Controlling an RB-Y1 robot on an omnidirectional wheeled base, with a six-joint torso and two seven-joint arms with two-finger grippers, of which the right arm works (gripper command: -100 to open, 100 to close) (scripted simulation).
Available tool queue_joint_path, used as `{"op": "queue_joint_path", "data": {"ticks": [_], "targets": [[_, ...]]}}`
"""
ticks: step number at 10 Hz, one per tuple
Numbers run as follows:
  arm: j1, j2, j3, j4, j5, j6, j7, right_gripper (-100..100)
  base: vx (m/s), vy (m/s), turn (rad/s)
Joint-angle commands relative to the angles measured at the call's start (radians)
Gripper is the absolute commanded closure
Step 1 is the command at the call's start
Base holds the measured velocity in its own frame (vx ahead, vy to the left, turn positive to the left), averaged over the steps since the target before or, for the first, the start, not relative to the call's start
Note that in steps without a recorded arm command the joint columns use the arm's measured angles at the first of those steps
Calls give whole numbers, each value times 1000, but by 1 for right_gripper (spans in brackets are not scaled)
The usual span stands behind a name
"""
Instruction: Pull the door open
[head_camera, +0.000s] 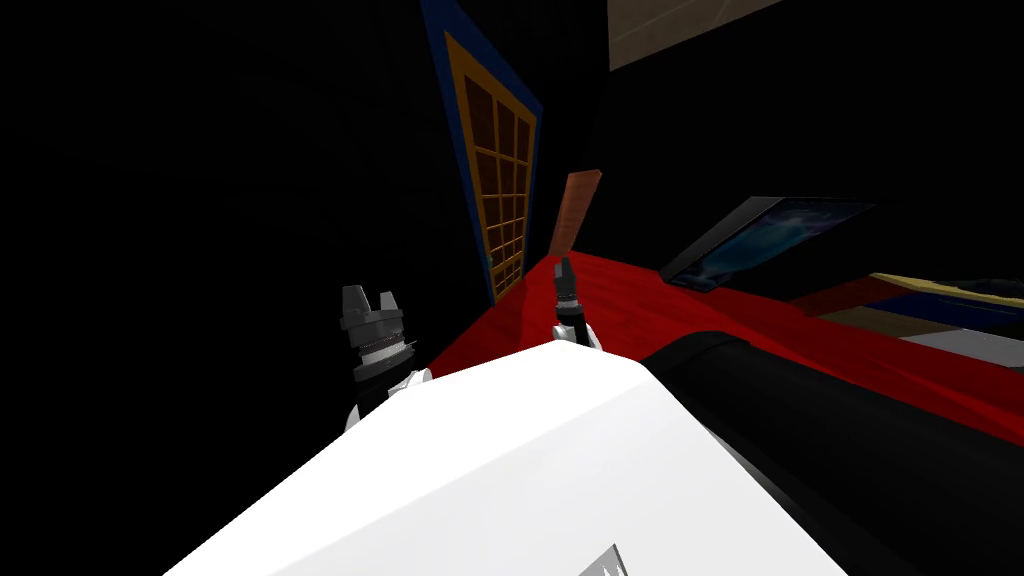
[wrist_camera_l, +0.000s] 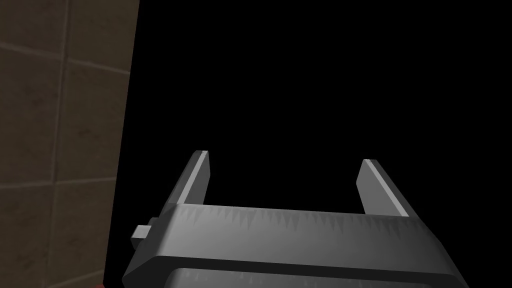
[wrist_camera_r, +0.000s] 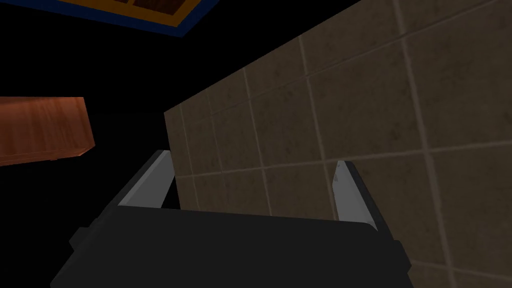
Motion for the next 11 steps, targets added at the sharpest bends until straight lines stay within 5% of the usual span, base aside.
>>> {"op": "queue_joint_path", "data": {"ticks": [1,11], "targets": [[-12,-4,-1,28,13,-3,21,-100,110,1,50],[-73,-26,-12,225,94,-51,138,-100,98,-15,47]]}}
